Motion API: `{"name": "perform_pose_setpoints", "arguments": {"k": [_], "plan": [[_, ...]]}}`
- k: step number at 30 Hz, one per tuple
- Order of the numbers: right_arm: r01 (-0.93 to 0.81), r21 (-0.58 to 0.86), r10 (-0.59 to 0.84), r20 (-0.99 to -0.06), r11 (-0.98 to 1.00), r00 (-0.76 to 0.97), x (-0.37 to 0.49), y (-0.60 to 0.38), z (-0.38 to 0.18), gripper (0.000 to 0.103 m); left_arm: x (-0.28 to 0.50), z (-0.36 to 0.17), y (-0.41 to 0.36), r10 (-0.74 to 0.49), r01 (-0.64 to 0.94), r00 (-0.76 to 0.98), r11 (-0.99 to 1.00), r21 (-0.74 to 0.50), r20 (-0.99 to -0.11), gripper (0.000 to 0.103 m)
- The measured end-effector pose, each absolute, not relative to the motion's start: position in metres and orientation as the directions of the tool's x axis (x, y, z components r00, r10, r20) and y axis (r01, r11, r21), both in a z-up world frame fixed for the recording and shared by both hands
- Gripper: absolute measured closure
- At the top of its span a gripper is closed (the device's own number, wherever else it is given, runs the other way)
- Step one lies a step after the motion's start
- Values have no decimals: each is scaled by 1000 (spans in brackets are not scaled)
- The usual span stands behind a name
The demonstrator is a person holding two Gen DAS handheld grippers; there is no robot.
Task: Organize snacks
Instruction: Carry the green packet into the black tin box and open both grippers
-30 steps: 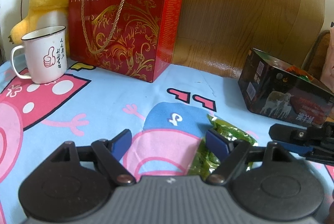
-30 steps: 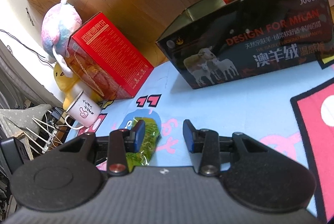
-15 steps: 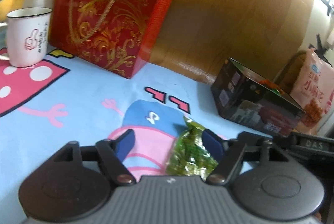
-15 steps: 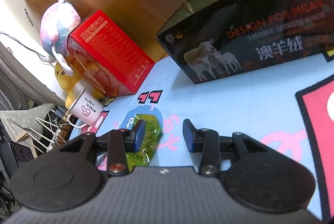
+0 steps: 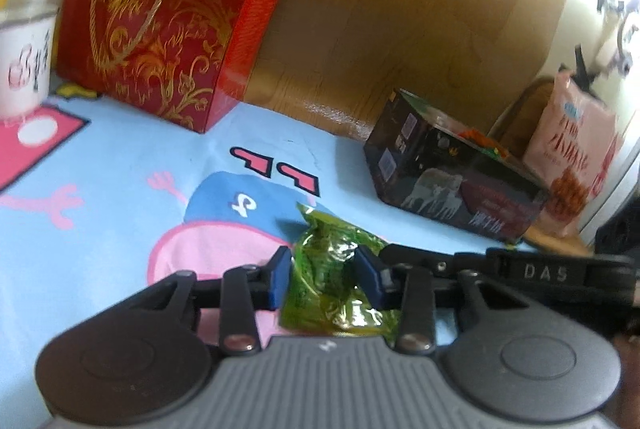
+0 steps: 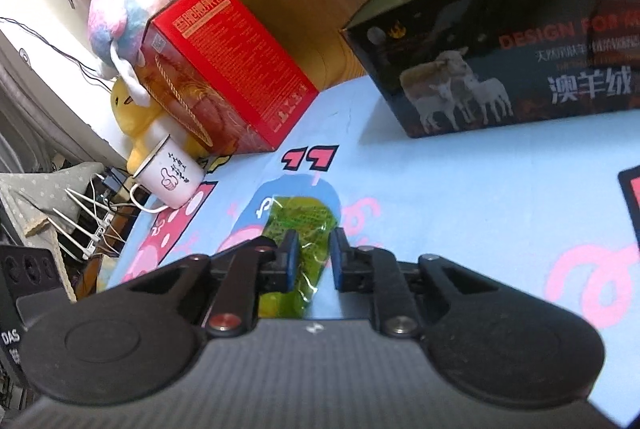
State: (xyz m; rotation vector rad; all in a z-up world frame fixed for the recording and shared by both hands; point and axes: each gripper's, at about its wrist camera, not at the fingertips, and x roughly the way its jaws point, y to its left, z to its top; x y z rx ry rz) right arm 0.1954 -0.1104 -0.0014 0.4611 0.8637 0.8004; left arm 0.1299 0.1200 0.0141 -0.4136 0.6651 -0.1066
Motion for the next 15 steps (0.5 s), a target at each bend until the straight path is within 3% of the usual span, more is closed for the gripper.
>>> {"name": "perform_pose_setpoints", "arguments": {"k": [8,15], "plan": [[-427,684,793,-393,591,466,190,-128,19,84,134,50,102,-226,-2,832,912,-411,-506,69],[-466,615,736,-301,636,607,214,-159,65,84,199,95,60,-265,97,860,923,-371,-435,66]]}}
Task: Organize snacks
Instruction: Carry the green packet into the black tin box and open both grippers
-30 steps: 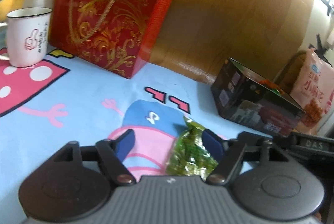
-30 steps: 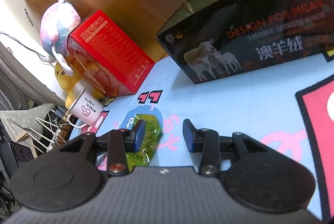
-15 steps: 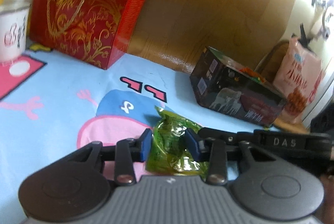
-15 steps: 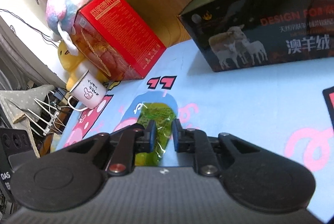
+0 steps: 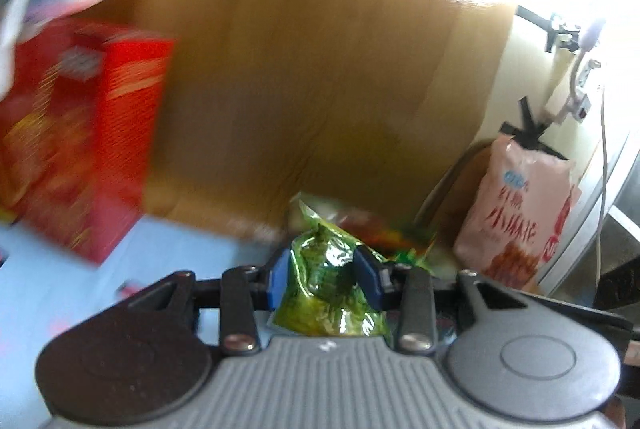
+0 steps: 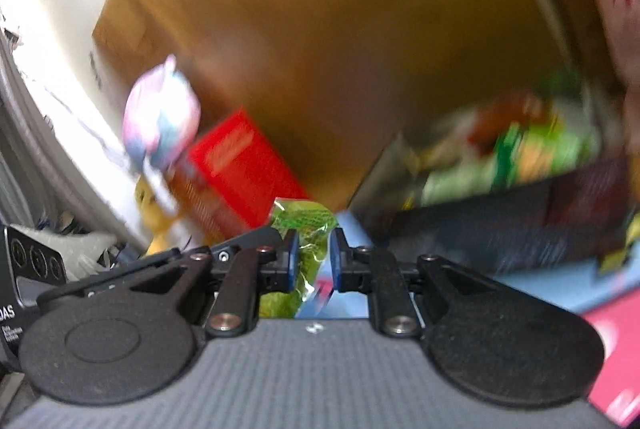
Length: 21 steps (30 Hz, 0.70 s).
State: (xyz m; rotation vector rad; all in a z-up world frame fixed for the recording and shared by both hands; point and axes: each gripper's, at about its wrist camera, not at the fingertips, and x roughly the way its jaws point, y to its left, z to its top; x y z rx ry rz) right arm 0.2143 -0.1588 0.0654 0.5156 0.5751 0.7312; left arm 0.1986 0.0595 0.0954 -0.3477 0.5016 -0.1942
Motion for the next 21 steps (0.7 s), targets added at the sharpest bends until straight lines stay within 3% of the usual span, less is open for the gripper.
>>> {"name": "perform_pose_setpoints", "arguments": {"k": [5,9,14,21], "plan": [[-421,582,656,-275,695,703,252,-182,65,81,252,87,27,-272,104,854,925,-366,-444,65],[-378,560,611,-314,737,727,275,-187,47,77,266,77,16,-235,74,855,938,-339,-462,65],[-378,588,597,-232,715,768,263,-205,48,73,242,84,14,-201,72,875,954,-292,-441,63],[-388,533,583,-262,752,769,224,-212,45,68,179,87,-4,-139,74,878,985,-157,-457,53]]}}
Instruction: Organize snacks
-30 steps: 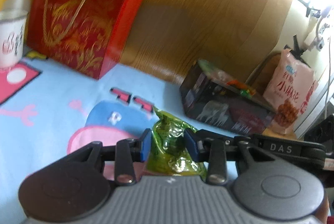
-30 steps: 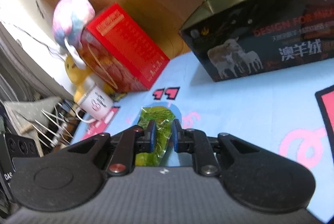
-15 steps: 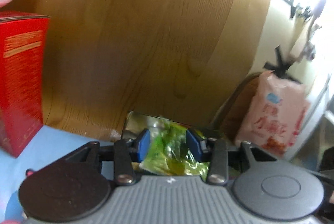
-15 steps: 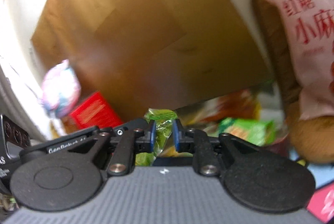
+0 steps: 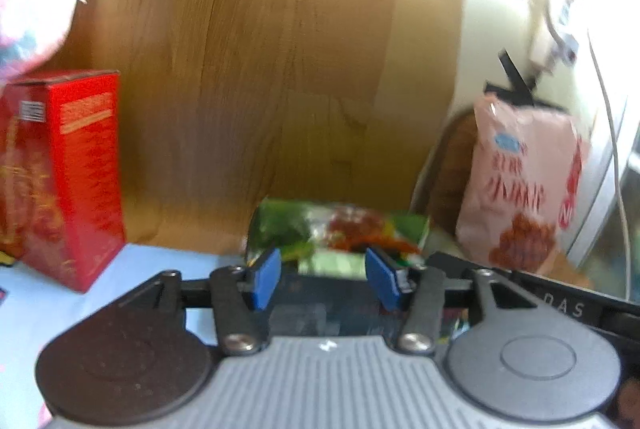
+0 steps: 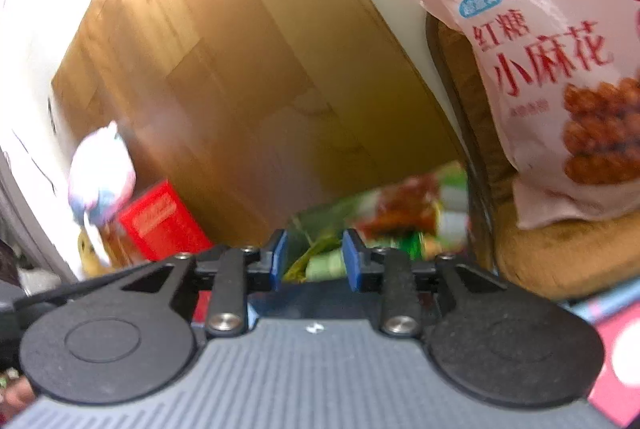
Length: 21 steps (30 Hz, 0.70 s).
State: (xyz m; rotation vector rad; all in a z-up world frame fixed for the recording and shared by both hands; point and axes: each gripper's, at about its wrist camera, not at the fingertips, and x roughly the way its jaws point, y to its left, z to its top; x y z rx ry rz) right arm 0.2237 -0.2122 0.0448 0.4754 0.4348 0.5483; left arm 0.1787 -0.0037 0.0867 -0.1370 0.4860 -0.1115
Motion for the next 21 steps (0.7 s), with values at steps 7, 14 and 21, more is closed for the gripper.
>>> {"name": "perform_pose_setpoints", "arguments": {"k": [7,14,21], "plan": [[-353,497,554,-348,793,756,168,-221,20,67,128,62,-20,-85,46,834,995,-84,-545,50],[-331,476,521,-351,815,778,114,-231,8,66,88,41,-33,-59,43,805,998,-41,-590,44],[-336,447,497,-313,829,809,88,-234,1,60,67,33,-38,0,6,814,1000,9,-581,33]]}}
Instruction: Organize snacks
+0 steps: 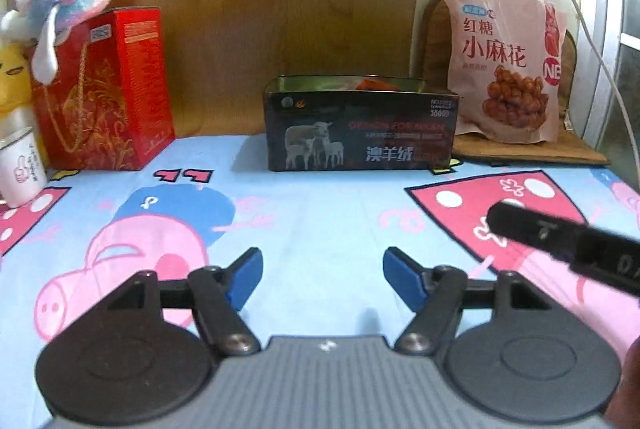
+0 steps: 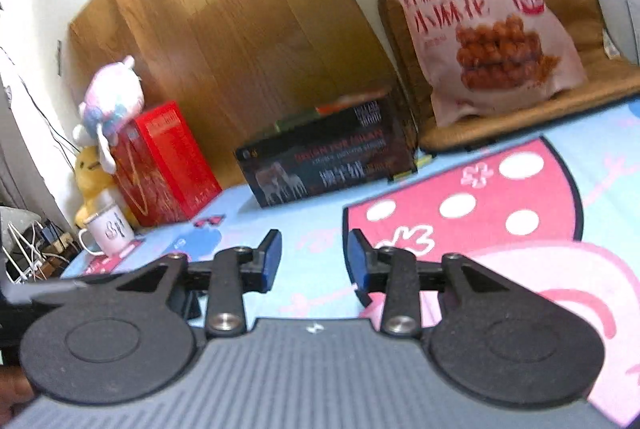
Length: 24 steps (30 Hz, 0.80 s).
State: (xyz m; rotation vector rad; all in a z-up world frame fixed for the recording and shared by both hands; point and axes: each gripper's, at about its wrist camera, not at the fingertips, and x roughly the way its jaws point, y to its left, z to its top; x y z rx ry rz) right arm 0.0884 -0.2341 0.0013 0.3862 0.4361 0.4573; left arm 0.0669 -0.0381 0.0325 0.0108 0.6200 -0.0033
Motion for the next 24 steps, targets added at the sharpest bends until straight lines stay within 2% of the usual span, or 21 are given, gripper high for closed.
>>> {"name": "perform_pose_setpoints", "arguments": {"k": [1,3,5,8,11,14,18,24], "plan": [[-339,444,496,-306,829,813,88,-234,1,60,66,32,-39,21,-8,819,1000,25,-574,30],[-335,436,488,-306,835,817,88,-233,2,59,64,31,-39,63,-41,826,998,52,-559,16],[-338,426,486,-307,839,818,87,-232,2,59,64,28,-38,94,-68,825,995,67,-557,12],[-344,404,479,-302,847,825,85,-229,3,50,67,23,-34,128,-99,817,992,81,-563,6],[-351,397,481,-299,848,824,84,-229,2,50,69,22,-30,133,-115,811,991,68,-570,0],[-345,410,481,-296,844,825,86,-231,2,49,72,20,-29,149,-129,800,989,75,-582,0],[-338,415,473,-283,845,835,84,-233,2,34,69,19,-31,151,-128,808,988,81,-570,0],[-338,414,472,-280,845,836,83,-232,3,30,65,21,-31,167,-143,815,986,88,-555,0]]}}
